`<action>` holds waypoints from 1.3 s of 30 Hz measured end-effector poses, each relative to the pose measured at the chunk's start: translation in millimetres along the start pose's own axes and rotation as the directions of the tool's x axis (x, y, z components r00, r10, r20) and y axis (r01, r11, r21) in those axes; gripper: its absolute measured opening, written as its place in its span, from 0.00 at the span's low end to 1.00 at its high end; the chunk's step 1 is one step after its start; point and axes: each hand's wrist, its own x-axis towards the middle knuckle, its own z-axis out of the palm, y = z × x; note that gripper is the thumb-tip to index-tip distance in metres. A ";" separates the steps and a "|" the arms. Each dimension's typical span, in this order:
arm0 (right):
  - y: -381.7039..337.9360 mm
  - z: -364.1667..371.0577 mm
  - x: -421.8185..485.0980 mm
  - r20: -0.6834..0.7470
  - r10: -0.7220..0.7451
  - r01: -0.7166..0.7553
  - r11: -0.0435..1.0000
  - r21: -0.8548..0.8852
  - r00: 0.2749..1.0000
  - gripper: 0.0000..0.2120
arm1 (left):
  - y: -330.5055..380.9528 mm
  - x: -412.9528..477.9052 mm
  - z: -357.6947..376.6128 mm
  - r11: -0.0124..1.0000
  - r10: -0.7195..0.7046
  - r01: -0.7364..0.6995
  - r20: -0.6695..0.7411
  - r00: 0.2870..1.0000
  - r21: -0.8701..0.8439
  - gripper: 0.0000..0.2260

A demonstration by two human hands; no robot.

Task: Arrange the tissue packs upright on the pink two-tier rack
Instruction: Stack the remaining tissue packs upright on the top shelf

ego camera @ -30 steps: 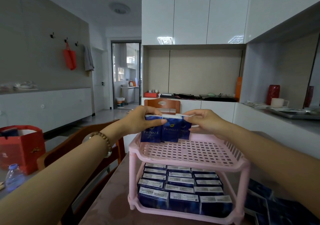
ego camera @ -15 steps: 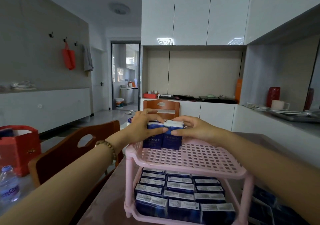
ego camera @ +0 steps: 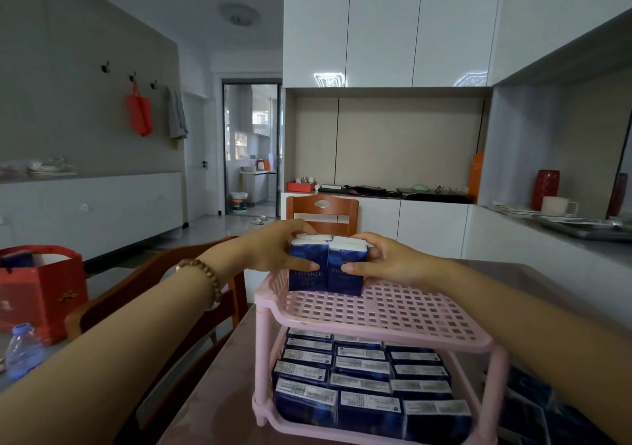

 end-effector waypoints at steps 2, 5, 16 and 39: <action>-3.1 -0.2 0.6 0.018 0.010 -0.009 1.000 -0.016 1.000 0.24 | -0.2 2.2 -0.8 0.999 0.004 -0.004 -0.004 1.000 -0.033 0.19; -7.5 -3.2 1.3 0.032 0.040 -0.039 0.999 -0.019 0.999 0.27 | -1.2 4.3 -3.3 0.995 0.004 -0.002 0.027 1.000 -0.101 0.18; 0.0 -7.8 0.5 0.005 0.046 -0.045 0.998 -0.048 0.999 0.31 | -2.7 2.3 4.5 0.965 -0.077 0.085 0.044 0.996 -0.248 0.33; -1.1 -1.2 2.1 -0.051 -0.063 0.051 0.979 -0.199 0.997 0.30 | 3.5 -6.3 5.4 0.957 -0.100 0.097 0.001 0.995 -0.275 0.29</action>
